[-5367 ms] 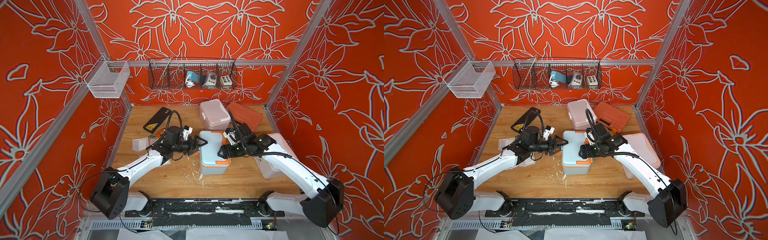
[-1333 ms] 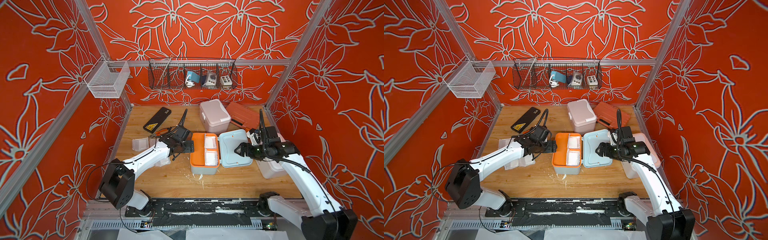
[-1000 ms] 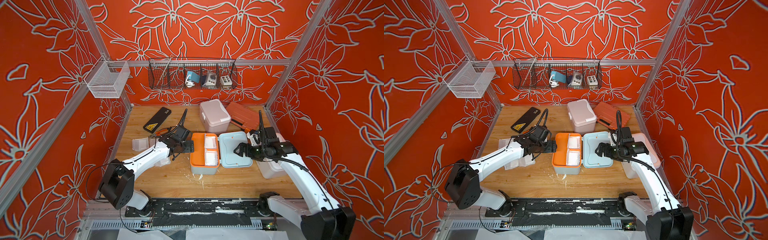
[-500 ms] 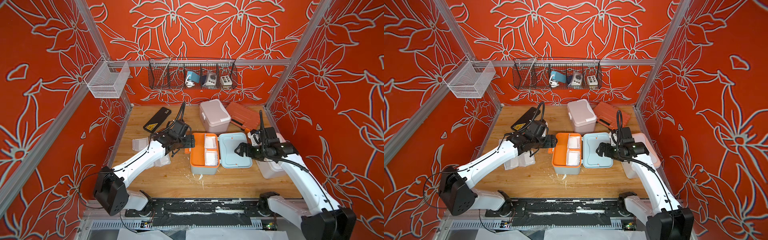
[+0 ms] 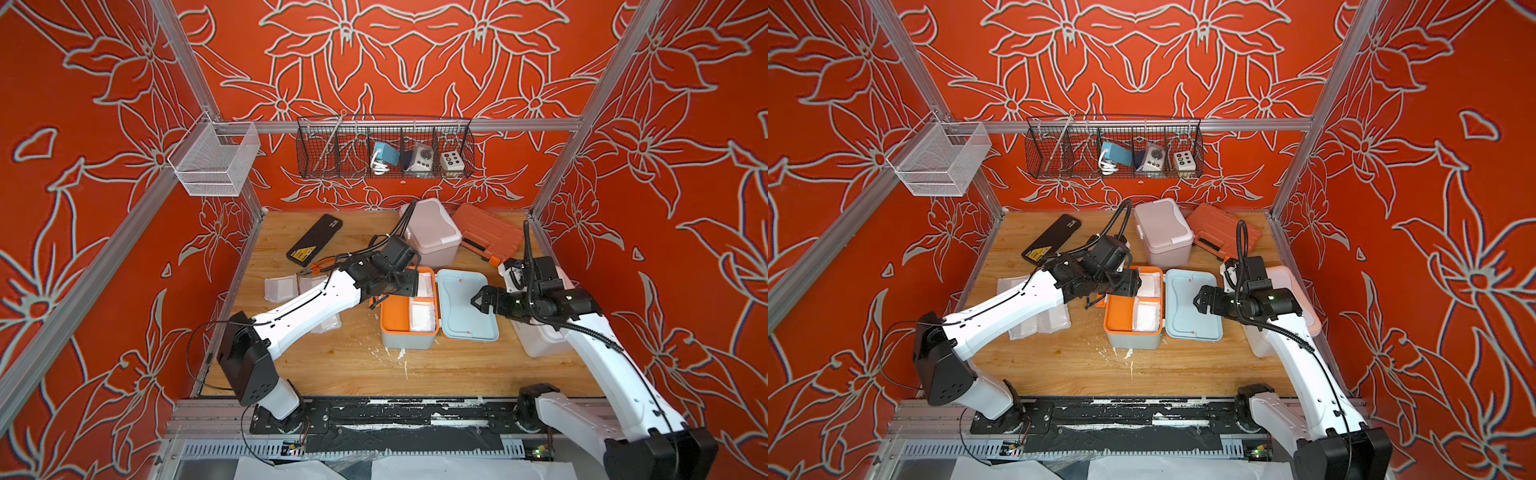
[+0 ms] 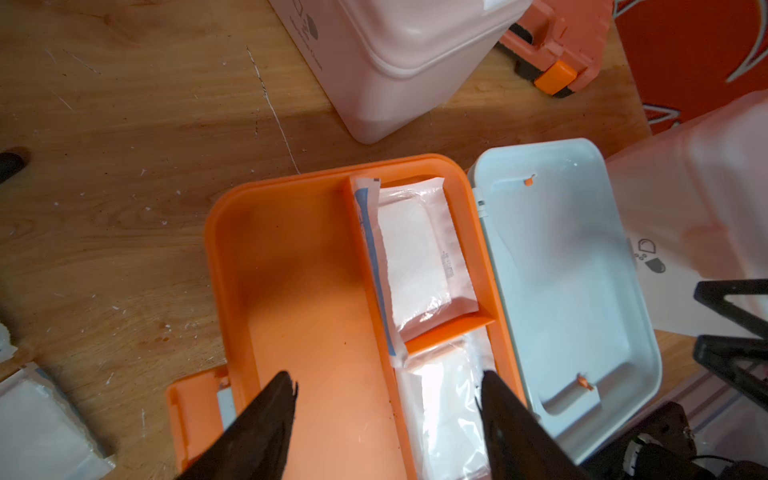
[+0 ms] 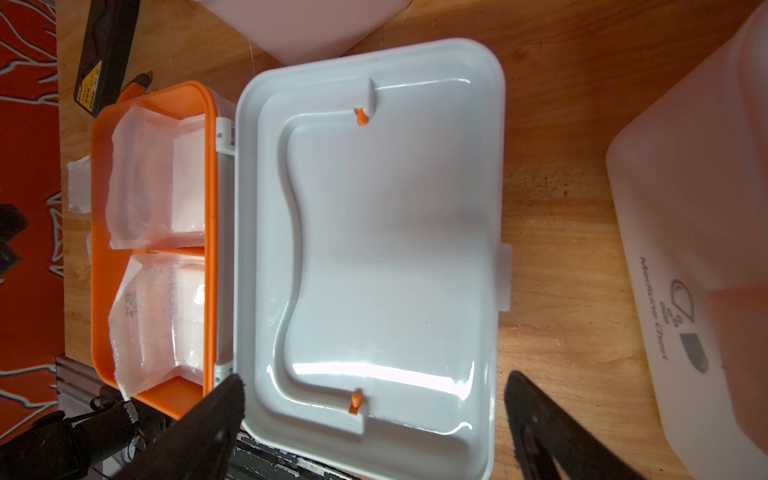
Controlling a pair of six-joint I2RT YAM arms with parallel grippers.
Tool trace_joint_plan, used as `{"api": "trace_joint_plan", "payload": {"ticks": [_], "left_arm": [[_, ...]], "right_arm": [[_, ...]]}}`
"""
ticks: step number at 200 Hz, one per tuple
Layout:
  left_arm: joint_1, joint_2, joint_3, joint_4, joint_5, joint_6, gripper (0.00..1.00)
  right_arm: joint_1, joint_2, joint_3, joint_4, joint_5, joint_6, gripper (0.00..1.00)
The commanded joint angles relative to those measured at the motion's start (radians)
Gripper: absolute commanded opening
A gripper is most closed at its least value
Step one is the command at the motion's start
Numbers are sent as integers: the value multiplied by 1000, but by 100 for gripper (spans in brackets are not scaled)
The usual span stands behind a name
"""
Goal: Open first aid kits and take out gauze
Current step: Open the lid of the first aid kit, then pick up the gauze from the first aid kit.
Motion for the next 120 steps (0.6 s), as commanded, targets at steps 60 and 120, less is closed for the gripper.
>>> {"api": "trace_joint_plan", "payload": {"ticks": [60,120], "left_arm": [[-55,149,142,-110,-76,10,55],[-55,238,206,-143,-117,17,43]], "right_arm": [[-6,-19,-20,17,-9,7,98],[-7,-19,-24,24,-17,6,98]]}}
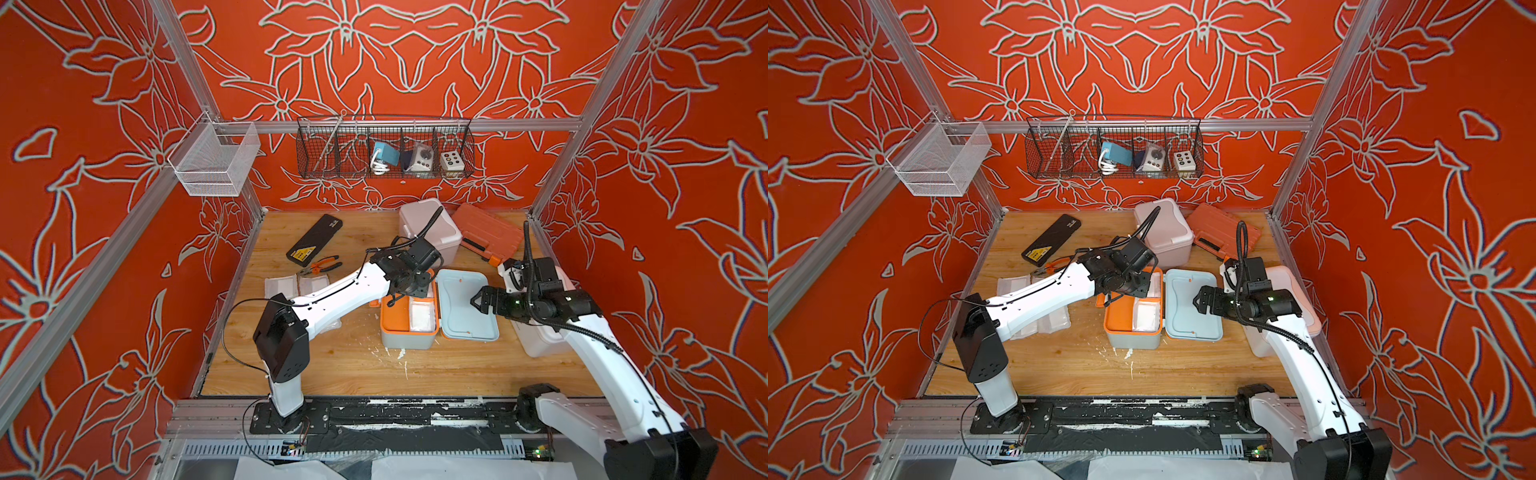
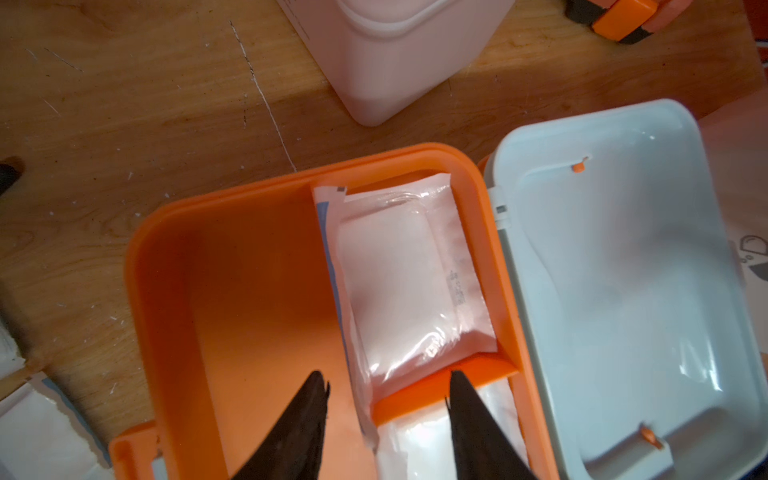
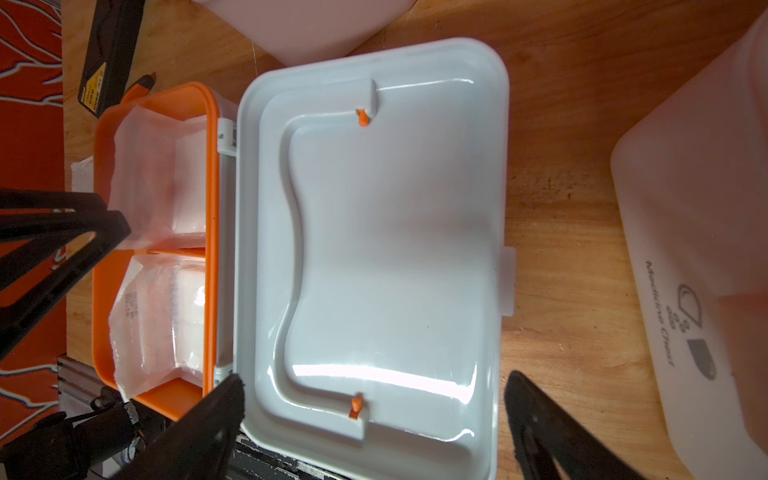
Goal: Open first aid kits and take out gauze
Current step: Pick up the gauze from the first aid kit.
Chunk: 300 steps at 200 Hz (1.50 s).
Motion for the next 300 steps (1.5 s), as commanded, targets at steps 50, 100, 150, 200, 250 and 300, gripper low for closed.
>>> {"api": "trace_joint_plan", "payload": {"ticks": [50,100,150,200,250,300], "left_arm": [[-10,70,67,-43,-19,17,28],[-16,105,100,-73,-66,21,26],[-15,123,108,-75,-91,20,27],[-15,100,124,-68,-102,13,3],[-13,-15,94,-25,-97,-5,0],[56,-216,-40,96,-9,-24,0]], "right_arm": [[-6,-15,-12,11,-13,3,98],[-7,-12,-11,16,-20,5,98],[-7,-14,-11,22,-27,6,98],[-7,-21,-9,20,-28,8,98],[-5,-38,-2,13,-31,12,98],[-6,-47,8,11,-35,17,98]]}}
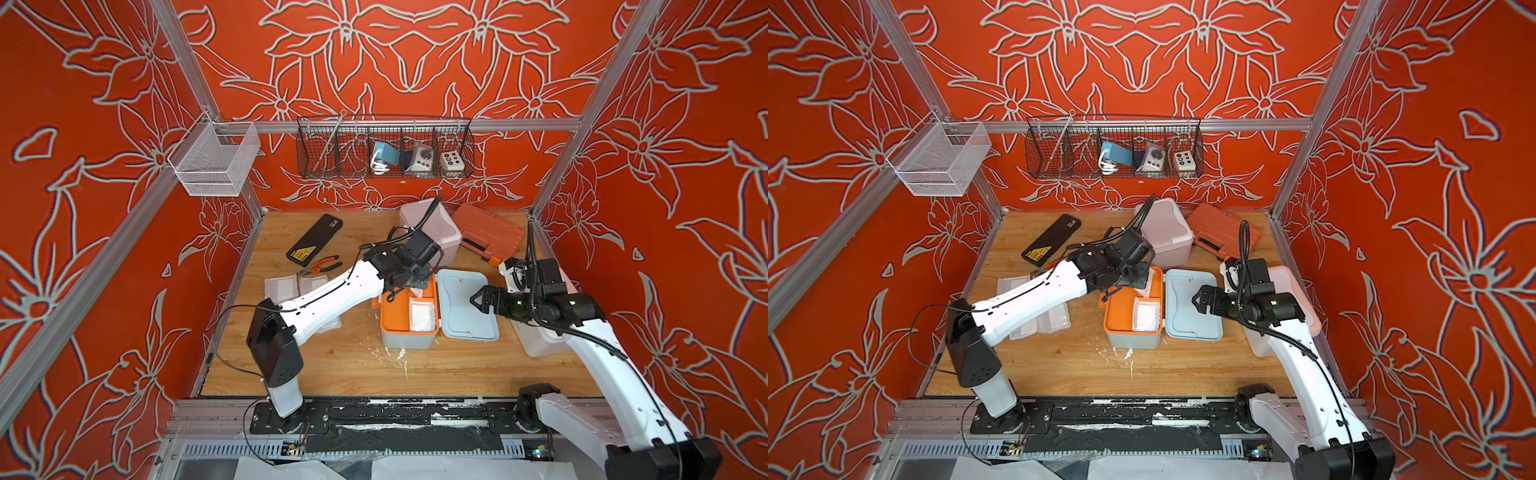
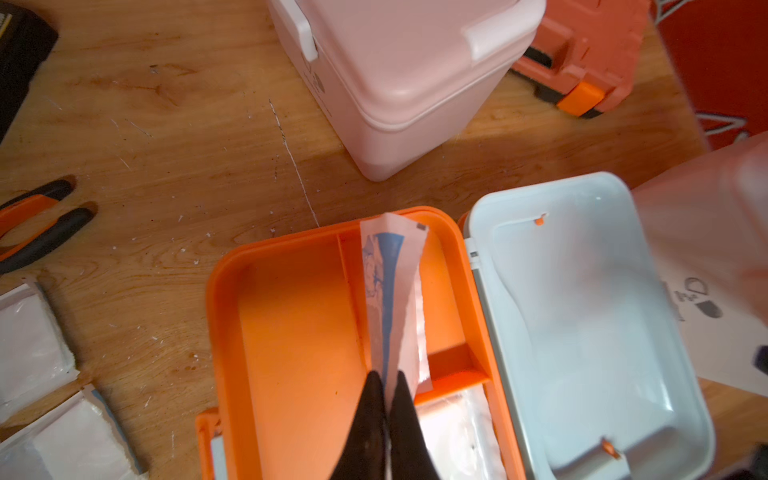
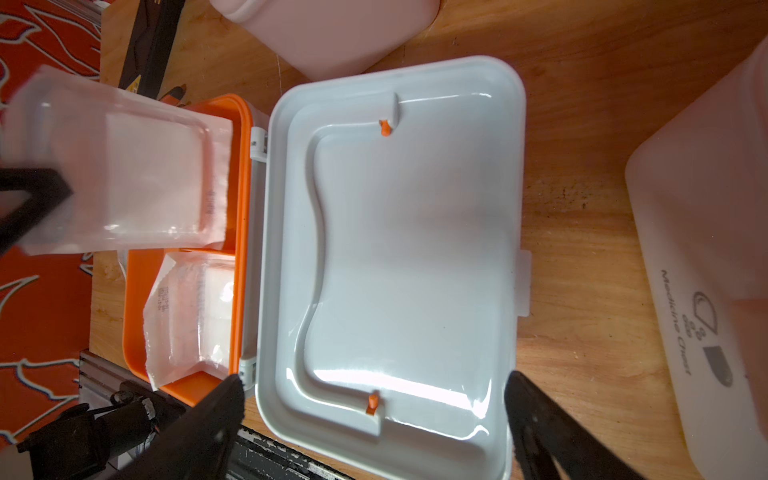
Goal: Open first aid kits and take out gauze
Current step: Pick up the gauze from the first aid kit, then place the gauze at the center of the board.
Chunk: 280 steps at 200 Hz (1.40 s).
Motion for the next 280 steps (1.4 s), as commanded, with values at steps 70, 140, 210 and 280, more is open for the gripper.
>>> {"api": "trace_joint_plan", "payload": {"ticks": [70,140,210,280], "left_arm": [[333,-391,-316,209,224,-37,0],[642,-435,-656,445,408,-87,0],[668,-276,-742,623,408,-162,0],[683,-112,-707,676,394,-163,0]], "right_arm": [[-6,0,25,-5,-12,5,98],[-7,-1,18,1,-31,13,98],[-6,0,14,0,-40,14,98],[-7,-1,8,6,-46,13,98]]}}
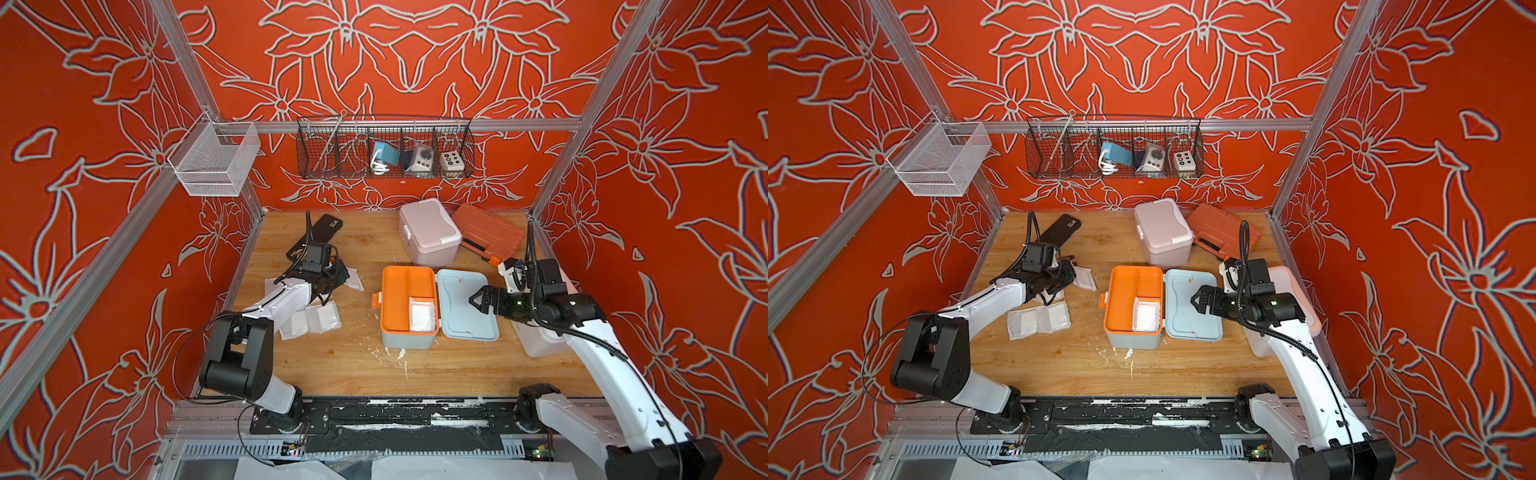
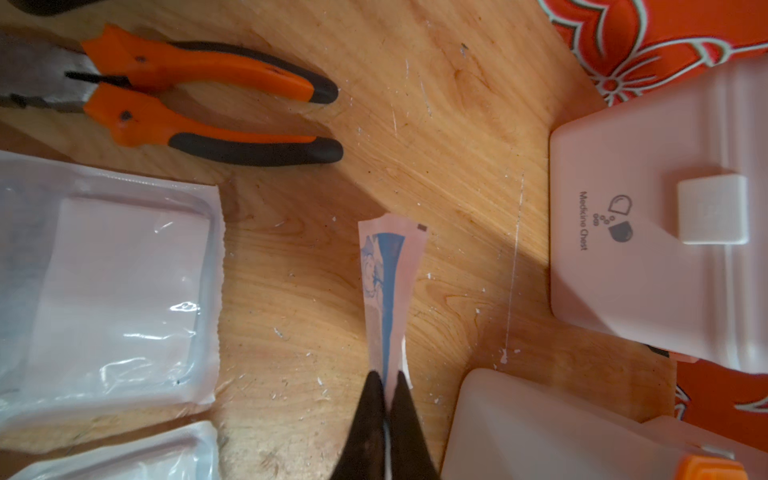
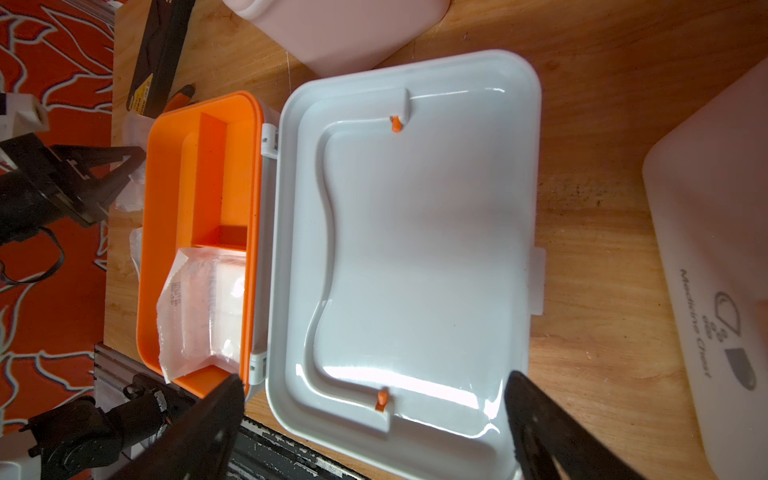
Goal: Open first aid kits and take out gauze
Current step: Place the gauze at the center of the board.
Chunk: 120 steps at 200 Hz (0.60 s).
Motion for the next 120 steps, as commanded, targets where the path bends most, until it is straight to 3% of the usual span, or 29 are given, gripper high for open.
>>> {"api": "trace_joint_plan", "payload": {"ticks": [1,75,104,120], "left_arm": [[9,42,29,34,-10,-3,0],[25,112,53,17,-39,27,0],[32,121,65,-4,-49,41,13],[34,119,81,-26,-45,54,27]], "right_arm": [[-6,-1,8,7,-23,9,98],[-6,-10,-2,12,-25,11,98],[-6,-9,-6,16,-31,14,98],[-6,-7,-4,15,-30,14,98]]}}
